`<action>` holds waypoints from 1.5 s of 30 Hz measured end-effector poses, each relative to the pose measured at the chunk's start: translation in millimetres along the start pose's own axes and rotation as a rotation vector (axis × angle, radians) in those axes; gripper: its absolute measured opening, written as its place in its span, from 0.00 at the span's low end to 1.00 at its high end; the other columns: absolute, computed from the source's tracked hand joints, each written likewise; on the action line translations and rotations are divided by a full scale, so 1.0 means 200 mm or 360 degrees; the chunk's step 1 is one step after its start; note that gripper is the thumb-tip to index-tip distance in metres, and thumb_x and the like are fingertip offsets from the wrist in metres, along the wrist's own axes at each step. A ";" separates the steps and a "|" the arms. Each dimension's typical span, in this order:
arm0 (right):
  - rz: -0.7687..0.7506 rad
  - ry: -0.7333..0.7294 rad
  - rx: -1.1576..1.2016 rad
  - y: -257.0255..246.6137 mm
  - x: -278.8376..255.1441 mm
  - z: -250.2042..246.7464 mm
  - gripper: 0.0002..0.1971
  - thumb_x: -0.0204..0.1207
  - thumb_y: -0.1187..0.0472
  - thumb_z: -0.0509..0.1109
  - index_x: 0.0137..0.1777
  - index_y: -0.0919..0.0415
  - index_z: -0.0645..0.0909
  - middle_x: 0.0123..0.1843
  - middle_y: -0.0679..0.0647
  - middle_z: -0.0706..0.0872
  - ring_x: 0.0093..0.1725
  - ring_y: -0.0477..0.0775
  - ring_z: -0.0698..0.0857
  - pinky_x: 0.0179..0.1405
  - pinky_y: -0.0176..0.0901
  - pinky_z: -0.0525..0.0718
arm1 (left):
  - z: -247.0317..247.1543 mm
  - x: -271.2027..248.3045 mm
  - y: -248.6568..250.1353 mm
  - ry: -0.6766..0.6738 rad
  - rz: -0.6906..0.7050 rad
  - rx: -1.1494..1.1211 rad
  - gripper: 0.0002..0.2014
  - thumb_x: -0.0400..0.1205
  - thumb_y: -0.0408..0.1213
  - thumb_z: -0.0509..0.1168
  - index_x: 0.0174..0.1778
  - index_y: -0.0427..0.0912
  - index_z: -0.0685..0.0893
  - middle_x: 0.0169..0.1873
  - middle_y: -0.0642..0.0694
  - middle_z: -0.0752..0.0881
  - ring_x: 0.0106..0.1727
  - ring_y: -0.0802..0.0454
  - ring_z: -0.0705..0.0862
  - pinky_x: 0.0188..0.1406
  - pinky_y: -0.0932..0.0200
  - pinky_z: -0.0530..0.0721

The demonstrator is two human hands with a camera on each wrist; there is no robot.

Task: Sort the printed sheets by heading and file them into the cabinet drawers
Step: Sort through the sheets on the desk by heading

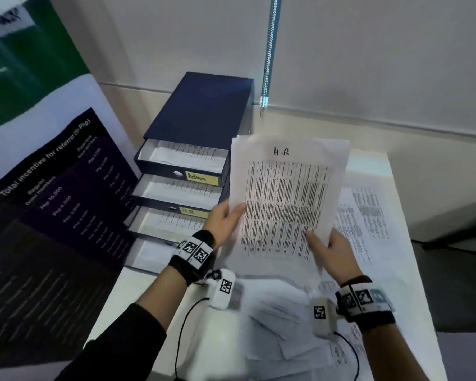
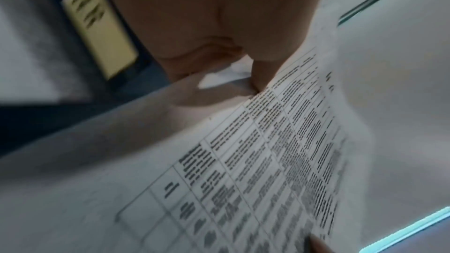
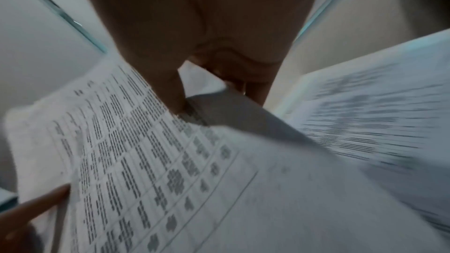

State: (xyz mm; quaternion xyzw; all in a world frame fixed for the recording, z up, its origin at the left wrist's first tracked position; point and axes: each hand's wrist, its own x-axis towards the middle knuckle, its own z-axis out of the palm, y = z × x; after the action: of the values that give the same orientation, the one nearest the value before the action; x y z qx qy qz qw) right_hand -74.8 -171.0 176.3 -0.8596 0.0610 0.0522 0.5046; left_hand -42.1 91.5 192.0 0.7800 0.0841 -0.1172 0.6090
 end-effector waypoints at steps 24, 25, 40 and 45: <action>0.0780 -0.0697 0.1147 -0.54 -0.17 0.97 0.12 0.83 0.64 0.66 0.65 0.63 0.81 0.55 0.62 0.90 0.47 0.59 0.92 0.35 0.48 0.90 | -1.19 -0.61 -0.39 -0.0024 -0.0390 -0.0326 0.30 0.72 0.43 0.78 0.70 0.43 0.80 0.58 0.39 0.89 0.60 0.41 0.88 0.60 0.52 0.87; 0.0813 -0.0706 0.1188 -0.55 -0.17 0.97 0.12 0.84 0.63 0.65 0.65 0.63 0.80 0.55 0.62 0.90 0.45 0.58 0.92 0.33 0.47 0.89 | -1.19 -0.60 -0.37 -0.0036 -0.0353 -0.0376 0.28 0.73 0.42 0.77 0.70 0.43 0.80 0.58 0.39 0.89 0.58 0.42 0.89 0.57 0.52 0.88; 0.1069 -0.1078 0.1474 -0.80 0.19 0.89 0.11 0.69 0.66 0.73 0.48 0.70 0.79 0.24 0.53 0.84 0.18 0.41 0.81 0.17 0.26 0.80 | -1.19 -0.02 -0.15 0.0667 -0.0178 -0.0067 0.36 0.69 0.51 0.78 0.74 0.55 0.73 0.59 0.33 0.84 0.42 0.42 0.87 0.40 0.52 0.89; 0.1221 -0.1044 0.1517 -0.76 0.34 0.98 0.14 0.64 0.69 0.80 0.46 0.74 0.81 0.22 0.54 0.82 0.18 0.43 0.82 0.17 0.29 0.81 | -1.13 0.05 -0.09 0.0836 0.0188 0.0562 0.25 0.68 0.57 0.79 0.60 0.55 0.85 0.61 0.45 0.69 0.62 0.49 0.75 0.65 0.60 0.74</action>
State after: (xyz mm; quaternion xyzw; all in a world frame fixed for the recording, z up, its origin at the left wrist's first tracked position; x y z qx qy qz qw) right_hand 10.4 69.8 201.2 -0.4016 0.2212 0.4516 0.7654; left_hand -19.5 315.1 224.5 0.8807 0.1714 0.1108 0.4275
